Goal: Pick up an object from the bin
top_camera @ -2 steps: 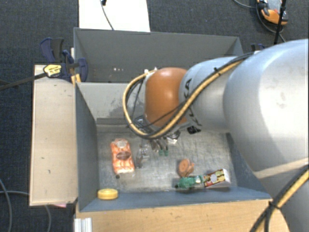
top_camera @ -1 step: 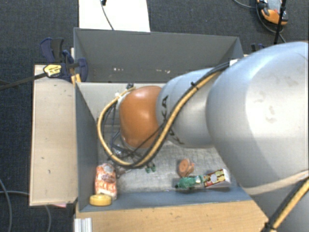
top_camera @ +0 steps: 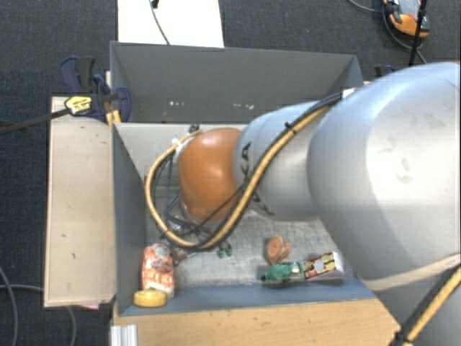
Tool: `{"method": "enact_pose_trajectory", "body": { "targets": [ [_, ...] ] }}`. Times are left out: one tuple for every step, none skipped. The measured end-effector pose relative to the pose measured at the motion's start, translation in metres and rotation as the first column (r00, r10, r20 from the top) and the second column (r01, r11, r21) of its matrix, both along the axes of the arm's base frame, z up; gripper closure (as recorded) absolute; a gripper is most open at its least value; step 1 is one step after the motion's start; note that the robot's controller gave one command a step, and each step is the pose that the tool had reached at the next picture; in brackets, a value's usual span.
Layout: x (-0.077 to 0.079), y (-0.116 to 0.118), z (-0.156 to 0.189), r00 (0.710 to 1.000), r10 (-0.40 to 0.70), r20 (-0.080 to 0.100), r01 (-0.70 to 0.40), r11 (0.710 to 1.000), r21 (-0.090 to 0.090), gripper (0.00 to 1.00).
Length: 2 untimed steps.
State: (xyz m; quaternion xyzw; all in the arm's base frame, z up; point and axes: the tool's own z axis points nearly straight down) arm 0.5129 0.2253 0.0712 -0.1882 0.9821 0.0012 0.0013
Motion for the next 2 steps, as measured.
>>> {"method": "enact_pose_trajectory", "body": {
  "targets": [
    [0.0,-0.004,0.048,1.0,-0.01,-0.007,0.01,1.0,-0.004,1.0],
    [-0.004,-0.011,0.093,1.0,-0.01,0.0,0.01,1.0,-0.001,1.0]
  ]
}}
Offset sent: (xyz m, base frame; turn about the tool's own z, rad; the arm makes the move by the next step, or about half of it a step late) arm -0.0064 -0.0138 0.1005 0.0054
